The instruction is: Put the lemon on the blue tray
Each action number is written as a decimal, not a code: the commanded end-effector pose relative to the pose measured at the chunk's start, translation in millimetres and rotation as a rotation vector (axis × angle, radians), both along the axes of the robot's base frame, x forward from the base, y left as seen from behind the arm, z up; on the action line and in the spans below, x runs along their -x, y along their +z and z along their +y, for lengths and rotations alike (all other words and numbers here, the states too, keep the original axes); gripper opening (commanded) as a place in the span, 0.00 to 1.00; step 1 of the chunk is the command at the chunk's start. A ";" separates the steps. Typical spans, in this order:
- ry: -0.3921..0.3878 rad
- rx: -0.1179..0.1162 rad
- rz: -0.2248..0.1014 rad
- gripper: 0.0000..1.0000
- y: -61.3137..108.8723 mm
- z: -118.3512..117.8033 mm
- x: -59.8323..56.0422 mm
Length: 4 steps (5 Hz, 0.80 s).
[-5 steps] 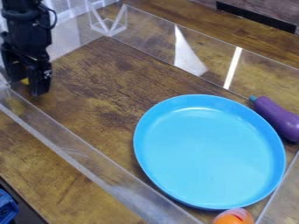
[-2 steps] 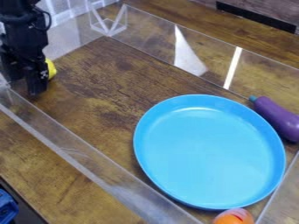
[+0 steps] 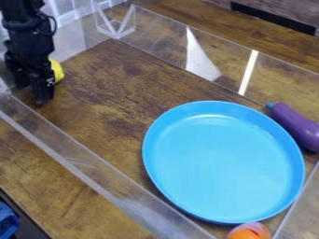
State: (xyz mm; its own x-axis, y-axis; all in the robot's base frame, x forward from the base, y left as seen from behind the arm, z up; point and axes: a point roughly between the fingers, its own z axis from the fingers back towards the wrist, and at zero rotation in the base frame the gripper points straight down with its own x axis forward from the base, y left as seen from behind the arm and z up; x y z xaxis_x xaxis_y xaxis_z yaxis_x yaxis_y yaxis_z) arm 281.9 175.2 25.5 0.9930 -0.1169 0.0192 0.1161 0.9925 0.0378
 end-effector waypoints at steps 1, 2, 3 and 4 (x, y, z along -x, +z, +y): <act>0.013 -0.029 -0.055 1.00 13.0 14.7 -6.3; 0.006 -0.025 -0.065 1.00 10.4 17.4 -8.8; -0.003 -0.025 -0.073 1.00 8.7 20.9 -10.6; -0.012 -0.022 -0.079 1.00 7.5 22.1 -11.4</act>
State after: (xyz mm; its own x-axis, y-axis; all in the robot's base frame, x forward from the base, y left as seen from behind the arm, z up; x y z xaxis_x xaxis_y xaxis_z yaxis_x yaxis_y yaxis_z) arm 290.2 179.3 20.4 0.9872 -0.1509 0.0523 0.1495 0.9883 0.0310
